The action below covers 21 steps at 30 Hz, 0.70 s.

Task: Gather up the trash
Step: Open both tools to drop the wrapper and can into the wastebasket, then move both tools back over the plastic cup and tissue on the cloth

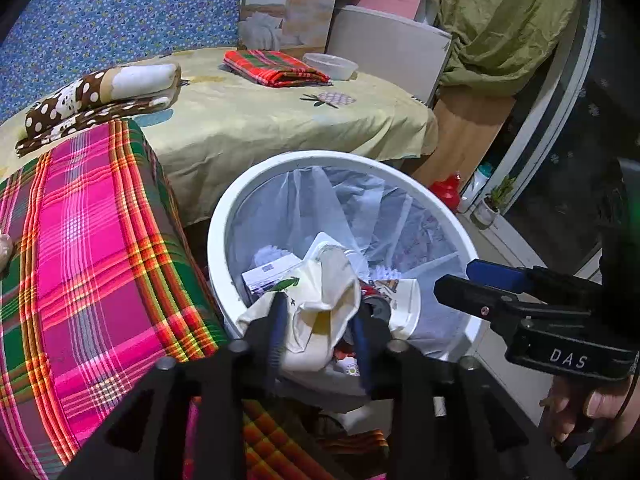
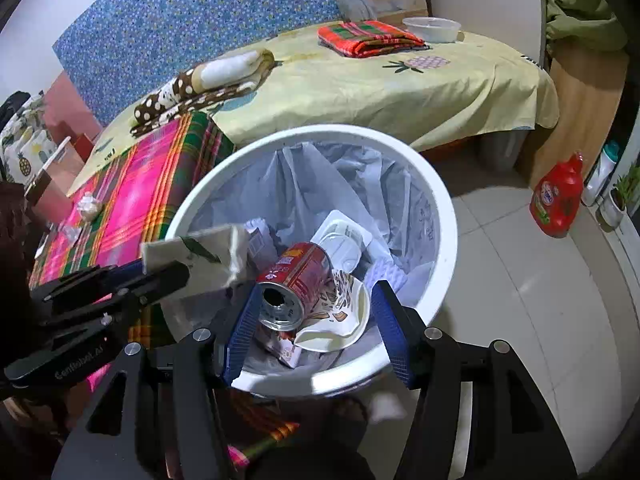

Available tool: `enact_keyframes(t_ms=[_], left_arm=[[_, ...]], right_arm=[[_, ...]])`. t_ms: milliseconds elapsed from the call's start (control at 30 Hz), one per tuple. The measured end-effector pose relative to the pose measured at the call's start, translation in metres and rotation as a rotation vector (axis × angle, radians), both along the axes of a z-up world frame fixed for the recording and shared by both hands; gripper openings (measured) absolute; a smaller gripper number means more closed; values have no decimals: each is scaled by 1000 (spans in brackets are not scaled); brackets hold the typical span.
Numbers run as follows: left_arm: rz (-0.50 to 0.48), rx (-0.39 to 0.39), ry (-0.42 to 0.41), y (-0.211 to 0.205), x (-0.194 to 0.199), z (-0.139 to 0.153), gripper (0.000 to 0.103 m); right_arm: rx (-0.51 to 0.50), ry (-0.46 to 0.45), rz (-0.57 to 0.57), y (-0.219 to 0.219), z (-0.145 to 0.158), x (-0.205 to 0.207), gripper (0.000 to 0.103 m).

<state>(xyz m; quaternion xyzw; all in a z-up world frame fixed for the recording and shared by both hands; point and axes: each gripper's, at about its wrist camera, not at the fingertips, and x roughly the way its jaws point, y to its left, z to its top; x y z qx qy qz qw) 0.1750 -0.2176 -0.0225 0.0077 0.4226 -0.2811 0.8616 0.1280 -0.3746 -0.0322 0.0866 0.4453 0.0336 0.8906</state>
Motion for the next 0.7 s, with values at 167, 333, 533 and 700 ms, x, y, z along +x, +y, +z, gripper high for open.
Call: enact_keyframes(t_ms=[167, 333, 533, 700], left_arm=[[7, -17, -11, 7, -6, 8, 37], [33, -30, -27, 22, -16, 16, 37], [92, -40, -33, 48, -26, 20, 37], [143, -36, -39, 70, -35, 22, 37]], right_arm=[[16, -19, 1, 1, 4, -3, 59], [32, -37, 16, 7, 7, -9, 59], [50, -62, 42, 19, 14, -16, 59], [69, -77, 90, 36, 18, -20, 59]])
